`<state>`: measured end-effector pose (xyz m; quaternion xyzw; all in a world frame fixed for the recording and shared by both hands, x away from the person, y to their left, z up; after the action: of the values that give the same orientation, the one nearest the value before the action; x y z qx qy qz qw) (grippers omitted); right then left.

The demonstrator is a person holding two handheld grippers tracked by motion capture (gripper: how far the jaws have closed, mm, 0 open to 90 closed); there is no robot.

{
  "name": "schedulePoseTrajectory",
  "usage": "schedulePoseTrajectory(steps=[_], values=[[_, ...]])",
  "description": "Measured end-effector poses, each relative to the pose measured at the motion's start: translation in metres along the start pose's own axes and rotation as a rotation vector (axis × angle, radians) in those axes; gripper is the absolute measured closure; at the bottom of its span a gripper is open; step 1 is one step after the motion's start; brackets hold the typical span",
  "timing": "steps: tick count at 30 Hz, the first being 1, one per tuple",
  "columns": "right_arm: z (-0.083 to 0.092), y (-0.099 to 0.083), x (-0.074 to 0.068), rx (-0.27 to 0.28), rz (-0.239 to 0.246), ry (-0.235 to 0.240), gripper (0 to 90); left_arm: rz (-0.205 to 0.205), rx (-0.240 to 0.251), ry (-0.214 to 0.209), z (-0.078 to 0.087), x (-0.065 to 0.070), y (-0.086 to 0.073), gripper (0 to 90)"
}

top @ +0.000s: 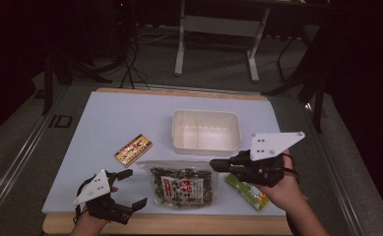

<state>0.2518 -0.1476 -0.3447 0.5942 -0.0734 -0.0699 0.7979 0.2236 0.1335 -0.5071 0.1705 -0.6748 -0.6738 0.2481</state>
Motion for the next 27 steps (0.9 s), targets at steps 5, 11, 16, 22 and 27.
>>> schedulePoseTrajectory(steps=[5, 11, 16, 22, 27], values=[[0.006, 0.003, 0.009, 0.006, 0.004, -0.044, 89.8, 0.024, 0.004, -0.029, -0.01, -0.001, 0.011, 1.4], [0.008, -0.001, 0.016, 0.009, -0.018, -0.052, 89.8, 0.025, -0.009, -0.055, -0.033, -0.009, 0.026, 3.4], [0.007, 0.0, 0.015, 0.011, -0.015, -0.046, 89.7, 0.021, 0.0, -0.108, -0.058, -0.01, 0.036, 5.5], [0.009, 0.001, 0.017, 0.018, -0.017, -0.048, 89.7, 0.023, -0.018, -0.185, -0.074, -0.005, 0.043, 15.4], [0.009, 0.002, 0.018, 0.015, -0.012, -0.056, 89.7, 0.024, -0.018, -0.242, -0.082, -0.005, 0.049, 33.0]])
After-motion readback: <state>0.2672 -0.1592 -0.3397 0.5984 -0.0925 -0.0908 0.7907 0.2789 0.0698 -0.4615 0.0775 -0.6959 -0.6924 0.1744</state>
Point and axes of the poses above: each handheld gripper's, and its own axes: z roughly backward along the jaws, y roughly out of its top, x roughly to its right, the point moved 6 cm from there along -z, roughly forward along the jaws, and after that the axes turned 13 degrees about x, right-handed, at the moved point
